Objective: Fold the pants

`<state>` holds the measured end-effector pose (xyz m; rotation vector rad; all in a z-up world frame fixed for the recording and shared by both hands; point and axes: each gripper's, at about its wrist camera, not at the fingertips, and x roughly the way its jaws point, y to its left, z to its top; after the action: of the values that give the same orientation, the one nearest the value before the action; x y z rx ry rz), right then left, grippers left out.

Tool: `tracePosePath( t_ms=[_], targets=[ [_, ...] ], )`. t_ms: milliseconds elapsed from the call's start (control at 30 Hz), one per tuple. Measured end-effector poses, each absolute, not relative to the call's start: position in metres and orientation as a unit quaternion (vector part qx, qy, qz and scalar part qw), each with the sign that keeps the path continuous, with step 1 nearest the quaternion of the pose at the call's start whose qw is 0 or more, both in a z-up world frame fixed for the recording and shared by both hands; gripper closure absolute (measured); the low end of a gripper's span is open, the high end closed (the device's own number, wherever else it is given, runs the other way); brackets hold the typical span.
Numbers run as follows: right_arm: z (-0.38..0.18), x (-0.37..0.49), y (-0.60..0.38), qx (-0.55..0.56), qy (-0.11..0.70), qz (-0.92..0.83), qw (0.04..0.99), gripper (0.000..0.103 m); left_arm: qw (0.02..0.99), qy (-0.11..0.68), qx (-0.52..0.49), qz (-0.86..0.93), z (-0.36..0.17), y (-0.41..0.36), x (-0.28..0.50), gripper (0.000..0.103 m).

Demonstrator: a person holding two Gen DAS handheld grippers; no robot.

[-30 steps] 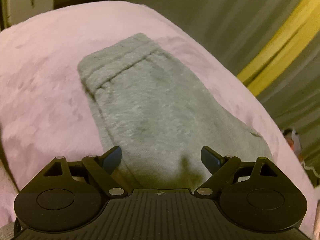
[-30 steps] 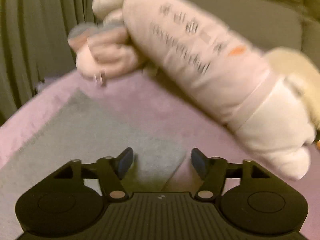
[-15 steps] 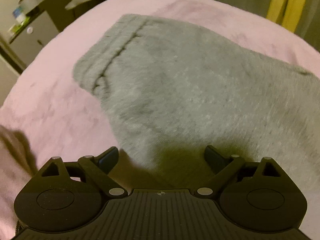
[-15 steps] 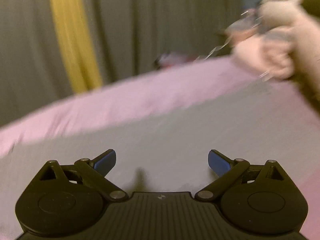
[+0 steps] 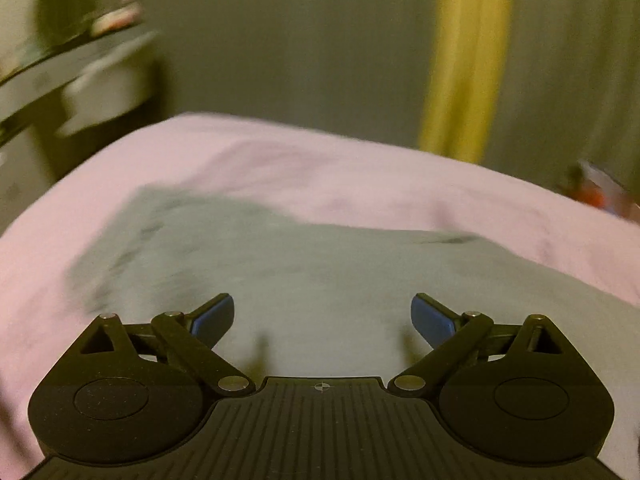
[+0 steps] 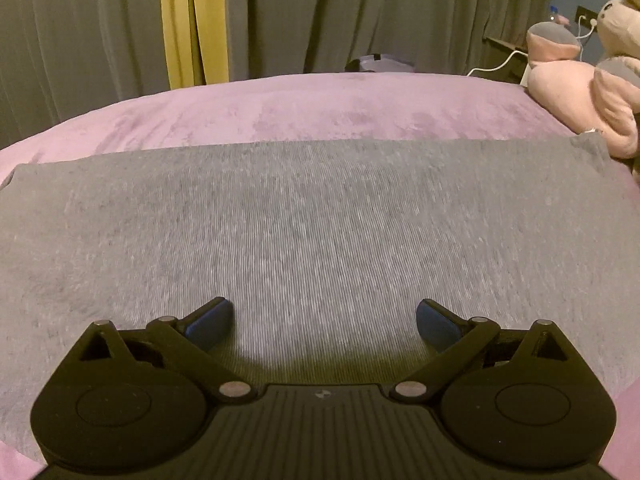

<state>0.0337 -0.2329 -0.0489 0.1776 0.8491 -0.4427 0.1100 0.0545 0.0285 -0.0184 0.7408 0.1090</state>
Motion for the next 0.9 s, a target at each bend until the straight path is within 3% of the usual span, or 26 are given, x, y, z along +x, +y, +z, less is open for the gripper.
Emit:
tracePosePath(
  t_ms=[233, 567, 733, 900],
  targets=[
    [-0.048, 0.027, -0.229, 0.087, 0.402, -0.217, 0.885, 0.004, 0.904, 0.423, 0.052, 0.007, -0.028, 0.026, 0.146, 0.003],
    [-0.048, 0.022, -0.227, 0.086, 0.399, -0.218, 0.887, 0.004, 0.934, 0.35, 0.034, 0.061, -0.038, 0.054, 0.186, 0.0],
    [-0.05, 0.019, -0.224, 0.084, 0.386, -0.223, 0.891, 0.004, 0.928, 0.359, -0.028, 0.099, -0.038, 0.077, 0.193, 0.0],
    [-0.046, 0.023, -0.221, 0.087, 0.375, -0.222, 0.896, 0.004, 0.928, 0.354, 0.026, 0.11, -0.04, 0.065, 0.177, 0.0]
  ],
)
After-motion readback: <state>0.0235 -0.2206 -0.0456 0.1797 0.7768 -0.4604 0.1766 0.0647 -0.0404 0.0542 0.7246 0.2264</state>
